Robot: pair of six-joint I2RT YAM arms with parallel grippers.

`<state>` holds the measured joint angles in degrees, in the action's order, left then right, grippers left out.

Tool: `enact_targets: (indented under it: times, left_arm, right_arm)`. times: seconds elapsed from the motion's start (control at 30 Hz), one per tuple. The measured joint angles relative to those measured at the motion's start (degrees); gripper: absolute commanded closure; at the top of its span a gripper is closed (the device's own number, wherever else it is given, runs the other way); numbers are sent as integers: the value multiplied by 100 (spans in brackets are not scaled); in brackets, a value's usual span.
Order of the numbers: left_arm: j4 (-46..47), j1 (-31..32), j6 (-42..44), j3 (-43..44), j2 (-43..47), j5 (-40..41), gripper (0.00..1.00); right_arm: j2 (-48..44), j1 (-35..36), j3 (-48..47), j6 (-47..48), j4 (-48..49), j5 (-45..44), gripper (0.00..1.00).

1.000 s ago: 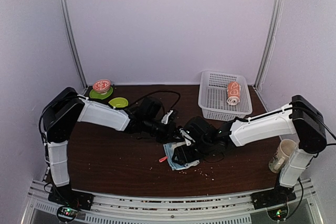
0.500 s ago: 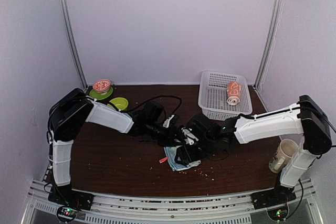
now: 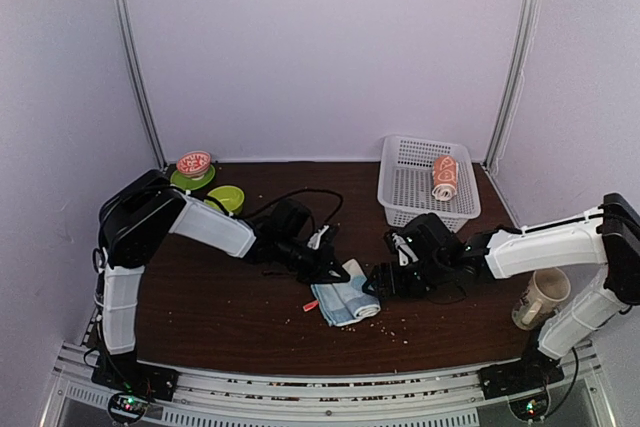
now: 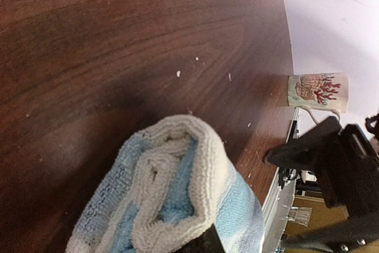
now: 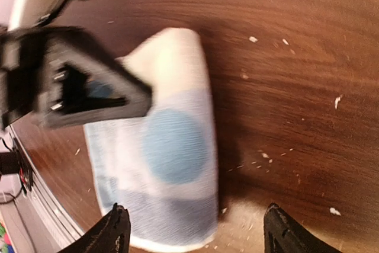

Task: Roll the towels
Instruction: Roll the towel at the center of the board.

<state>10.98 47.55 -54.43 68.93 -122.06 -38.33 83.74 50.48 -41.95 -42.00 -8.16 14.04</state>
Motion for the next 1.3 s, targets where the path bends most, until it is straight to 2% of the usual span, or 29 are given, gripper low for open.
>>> enact_targets:
  times: [0.13, 0.27, 0.33, 0.43, 0.5, 0.57, 0.7, 0.9, 1.1, 1.3]
  left_arm:
    - [55, -9, 15, -219, 138, 55, 100]
    - [66, -37, 50, -420, 286, 107, 100]
    - [55, -48, 83, -483, 341, 136, 100]
    - [-9, -57, 149, -527, 402, 181, 100]
    - [-50, -59, 192, -555, 439, 203, 100]
    - [-68, -57, 221, -575, 463, 216, 100]
    - [-190, -63, 256, -763, 708, 297, 100]
    - [-337, -74, 267, -1403, 1451, 511, 100]
    - [-210, -74, 140, -2153, 2002, 664, 100]
    - [-136, -74, 98, -2332, 2234, 778, 100]
  right_arm:
    - [549, -173, 136, -363, 588, 356, 26]
    - [970, -173, 66, -592, 1165, 717, 36]
    - [1121, -170, 39, -662, 1399, 868, 48]
    - [1300, -144, 7, -684, 1589, 1021, 74]
    - [1377, -101, -79, -675, 1467, 1029, 88]
    - [1403, -48, -234, -546, 1239, 962, 96]
    - [1403, 186, -946, -136, 76, 350, 100]
    - [1512, 715, -2232, 455, -1838, -1099, 100]
    - [2308, 1283, -3436, 673, -3322, -2361, 100]
    - [3150, 1652, -4363, 678, -4242, -3226, 100]
